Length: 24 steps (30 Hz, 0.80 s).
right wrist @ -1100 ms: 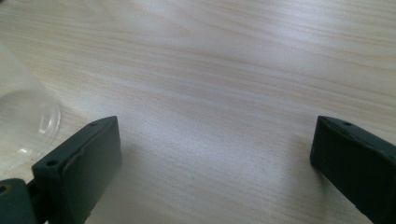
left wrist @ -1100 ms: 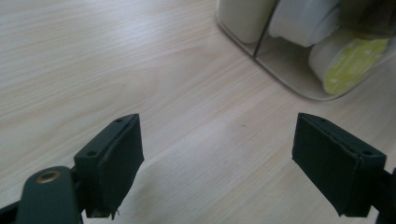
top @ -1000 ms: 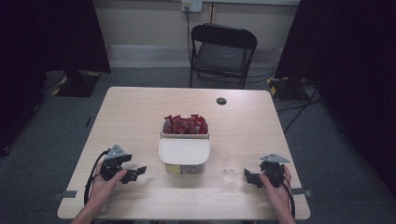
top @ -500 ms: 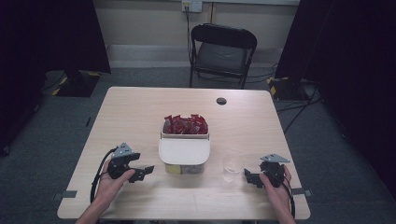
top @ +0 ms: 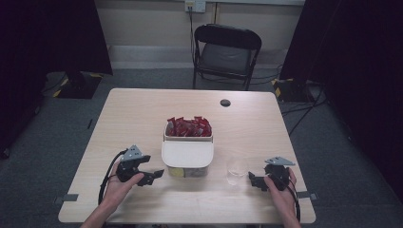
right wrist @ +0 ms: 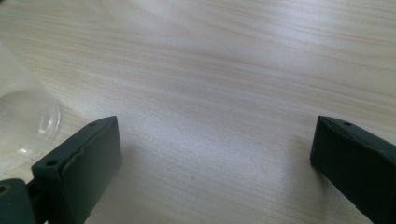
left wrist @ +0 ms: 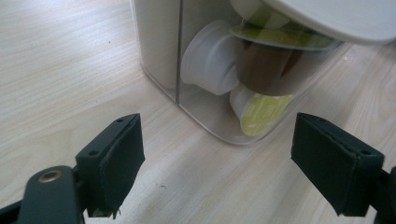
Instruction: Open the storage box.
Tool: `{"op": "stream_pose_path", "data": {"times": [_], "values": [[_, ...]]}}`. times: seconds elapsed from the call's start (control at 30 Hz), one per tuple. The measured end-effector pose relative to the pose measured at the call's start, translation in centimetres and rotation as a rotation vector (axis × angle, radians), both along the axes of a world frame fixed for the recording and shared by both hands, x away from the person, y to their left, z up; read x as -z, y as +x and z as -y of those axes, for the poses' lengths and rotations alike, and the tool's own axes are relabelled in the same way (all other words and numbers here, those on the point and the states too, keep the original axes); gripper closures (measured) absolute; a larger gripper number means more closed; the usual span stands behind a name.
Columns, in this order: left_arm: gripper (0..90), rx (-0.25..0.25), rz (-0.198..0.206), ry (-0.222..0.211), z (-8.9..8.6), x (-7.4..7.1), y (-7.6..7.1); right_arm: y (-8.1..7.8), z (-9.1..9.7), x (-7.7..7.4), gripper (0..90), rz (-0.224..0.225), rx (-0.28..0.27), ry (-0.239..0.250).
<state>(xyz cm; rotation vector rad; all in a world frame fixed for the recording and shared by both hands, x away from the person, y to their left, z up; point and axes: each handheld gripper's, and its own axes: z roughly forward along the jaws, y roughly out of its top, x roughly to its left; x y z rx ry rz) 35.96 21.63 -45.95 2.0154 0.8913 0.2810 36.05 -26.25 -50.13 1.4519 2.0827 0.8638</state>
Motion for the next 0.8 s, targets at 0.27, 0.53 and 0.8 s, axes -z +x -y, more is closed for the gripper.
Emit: {"op": "stream_pose_path", "data": {"times": [0.27, 0.53, 0.8], "values": [[16.7, 0.011, 0.023, -0.024, 1.1, -0.9, 0.5, 0.0, 0.0, 0.0, 1.5, 0.0, 0.0, 0.0], [16.6, 0.013, 0.027, -0.037, 1.3, -1.2, 0.5, 0.0, 0.0, 0.0, 1.4, 0.0, 0.0, 0.0], [15.3, 0.007, 0.035, -0.074, 0.5, -2.1, 0.8, 0.0, 0.0, 0.0, 1.5, 0.0, 0.0, 0.0]]}}
